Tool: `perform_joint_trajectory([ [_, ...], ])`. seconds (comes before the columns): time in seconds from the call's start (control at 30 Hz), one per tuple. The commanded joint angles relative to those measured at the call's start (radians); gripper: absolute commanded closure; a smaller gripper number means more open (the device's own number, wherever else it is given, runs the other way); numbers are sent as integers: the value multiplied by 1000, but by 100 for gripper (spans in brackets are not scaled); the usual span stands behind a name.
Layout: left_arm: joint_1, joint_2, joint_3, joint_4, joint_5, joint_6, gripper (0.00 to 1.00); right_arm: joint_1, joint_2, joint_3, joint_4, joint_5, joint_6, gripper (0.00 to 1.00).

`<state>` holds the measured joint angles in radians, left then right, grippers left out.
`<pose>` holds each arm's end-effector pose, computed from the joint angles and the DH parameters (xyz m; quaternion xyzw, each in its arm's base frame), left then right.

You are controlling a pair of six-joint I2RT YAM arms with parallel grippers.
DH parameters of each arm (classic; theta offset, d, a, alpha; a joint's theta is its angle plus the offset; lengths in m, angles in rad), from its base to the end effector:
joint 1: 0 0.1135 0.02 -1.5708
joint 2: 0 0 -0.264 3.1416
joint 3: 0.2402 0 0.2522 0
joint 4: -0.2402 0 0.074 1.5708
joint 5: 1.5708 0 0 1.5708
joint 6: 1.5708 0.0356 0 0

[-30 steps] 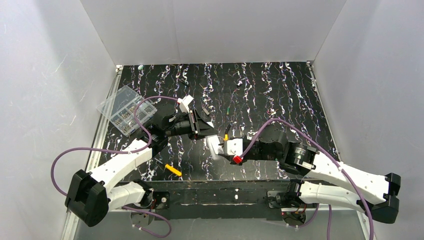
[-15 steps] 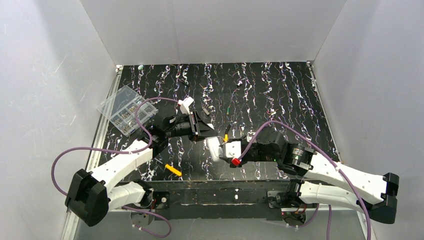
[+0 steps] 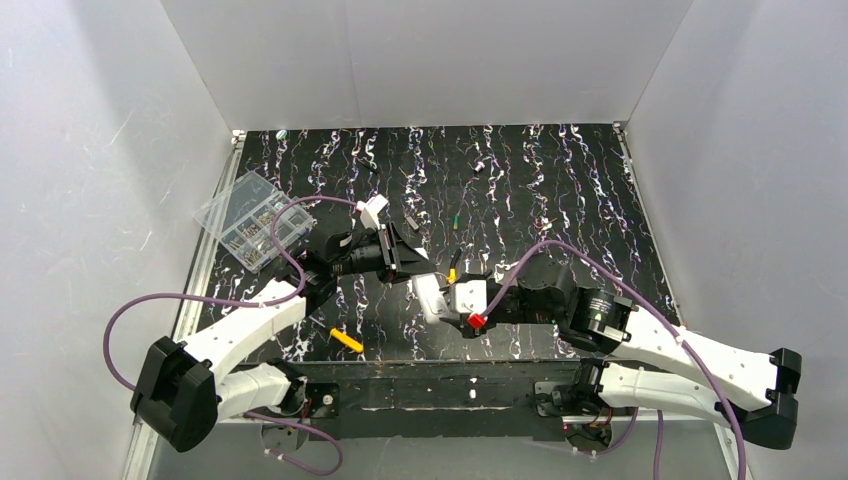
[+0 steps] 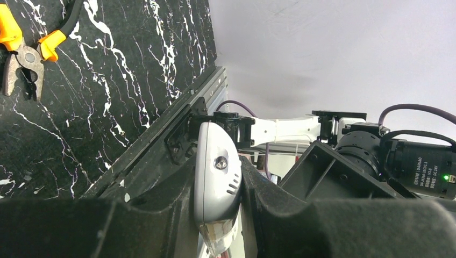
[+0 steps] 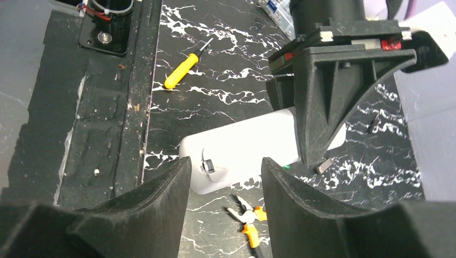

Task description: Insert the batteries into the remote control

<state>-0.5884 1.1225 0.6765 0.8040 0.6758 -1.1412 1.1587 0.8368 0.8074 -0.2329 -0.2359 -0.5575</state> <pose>0.1937 -0.1560 0.3355 0.1153 0.5916 -0.7125 0.3592 0.0704 0.1817 0.3341 -0.6430 0.4611 0.2681 0.5496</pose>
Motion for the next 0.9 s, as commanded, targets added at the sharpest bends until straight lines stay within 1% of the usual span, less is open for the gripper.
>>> perform_joint_trajectory([
  [0.0, -5, -20, -9, 13, 5, 6, 100, -2, -23, 8, 117, 118, 173, 42],
  [0.1, -3, -49, -9, -87, -68, 46, 100, -2, -43, 8, 197, 258, 367, 42],
  [0.23, -4, -62, -20, -87, -121, 48, 100, -2, -33, 21, 197, 368, 648, 38],
  [0.33, -4, -66, -18, -100, -137, 53, 100, -1, 2, 55, 119, 441, 851, 37],
  [0.47, -4, -78, -14, -151, -154, 73, 100, 6, 83, 139, -32, 473, 1020, 32],
  [0.6, -3, -85, -5, -198, -159, 93, 100, 14, 161, 204, -144, 500, 1114, 32],
  [0.67, -4, -84, 3, -222, -156, 98, 100, 25, 221, 228, -184, 469, 1130, 30],
  [0.87, -4, -80, 8, -223, -157, 98, 100, 27, 244, 217, -184, 421, 1146, 28],
])
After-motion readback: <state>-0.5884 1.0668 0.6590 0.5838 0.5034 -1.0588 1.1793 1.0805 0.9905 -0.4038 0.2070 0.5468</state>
